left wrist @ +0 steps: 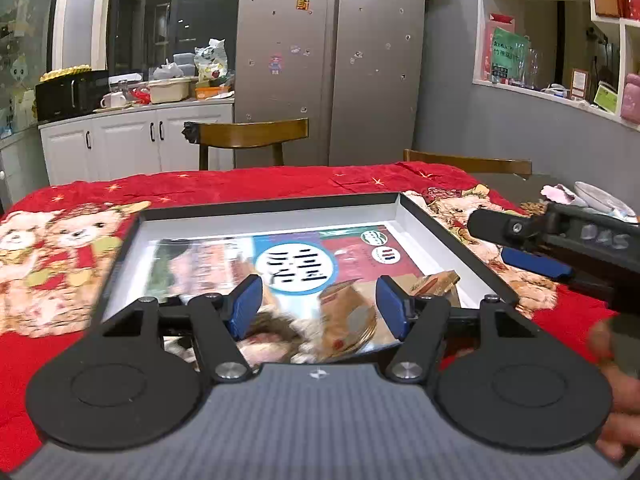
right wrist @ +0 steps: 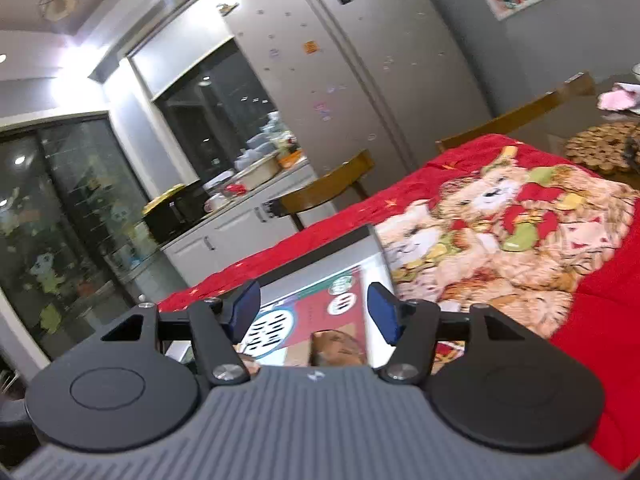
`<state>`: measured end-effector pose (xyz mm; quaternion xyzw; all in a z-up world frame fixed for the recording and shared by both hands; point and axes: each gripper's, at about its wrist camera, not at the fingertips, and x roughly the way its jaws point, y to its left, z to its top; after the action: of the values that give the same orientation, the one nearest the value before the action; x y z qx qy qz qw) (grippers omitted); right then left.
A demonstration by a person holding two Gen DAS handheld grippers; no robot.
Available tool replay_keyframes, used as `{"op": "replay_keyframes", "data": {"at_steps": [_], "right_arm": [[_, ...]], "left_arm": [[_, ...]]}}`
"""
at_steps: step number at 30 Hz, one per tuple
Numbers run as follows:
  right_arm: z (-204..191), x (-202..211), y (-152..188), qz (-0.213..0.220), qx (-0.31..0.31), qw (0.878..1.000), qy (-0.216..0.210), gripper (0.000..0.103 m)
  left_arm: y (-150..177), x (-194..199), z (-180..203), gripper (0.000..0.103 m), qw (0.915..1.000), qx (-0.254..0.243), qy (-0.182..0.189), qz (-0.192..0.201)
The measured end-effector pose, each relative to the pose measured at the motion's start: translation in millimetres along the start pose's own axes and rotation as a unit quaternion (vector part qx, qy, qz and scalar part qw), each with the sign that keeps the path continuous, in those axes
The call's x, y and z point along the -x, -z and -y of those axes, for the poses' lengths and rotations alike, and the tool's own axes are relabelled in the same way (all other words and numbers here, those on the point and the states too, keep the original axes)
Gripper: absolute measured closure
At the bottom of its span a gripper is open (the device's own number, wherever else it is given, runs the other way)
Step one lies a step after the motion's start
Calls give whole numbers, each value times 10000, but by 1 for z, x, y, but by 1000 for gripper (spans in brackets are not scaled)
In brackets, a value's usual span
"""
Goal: Organize objects
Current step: 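Move both grippers back to the items on the quilt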
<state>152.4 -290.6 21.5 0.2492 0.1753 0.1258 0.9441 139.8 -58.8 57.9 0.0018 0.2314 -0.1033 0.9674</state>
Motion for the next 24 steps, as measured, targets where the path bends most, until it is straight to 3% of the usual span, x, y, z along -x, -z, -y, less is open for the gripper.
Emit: {"op": "replay_keyframes", "data": {"at_steps": [6, 10, 14, 16, 21, 24], "right_arm": [[5, -8, 9, -144, -7, 9997, 200, 30], [2, -7, 13, -100, 165, 9997, 167, 30], [-7, -5, 18, -61, 481, 9987, 156, 30], [-14, -3, 22, -40, 739, 9971, 170, 29], [-29, 1, 30, -127, 1213, 9925, 20, 28], [-33, 4, 31, -94, 1267, 9919, -21, 27]], "left_arm": [[8, 66, -41, 34, 9957, -460, -502, 627], [22, 78, -69, 34, 9913, 55, -599, 1171], [30, 78, -67, 34, 9908, -142, -517, 1245], [33, 75, -62, 34, 9926, -260, -516, 1068], [34, 69, -64, 34, 9969, 248, -97, 734], [37, 68, -60, 34, 9969, 95, -275, 727]]}}
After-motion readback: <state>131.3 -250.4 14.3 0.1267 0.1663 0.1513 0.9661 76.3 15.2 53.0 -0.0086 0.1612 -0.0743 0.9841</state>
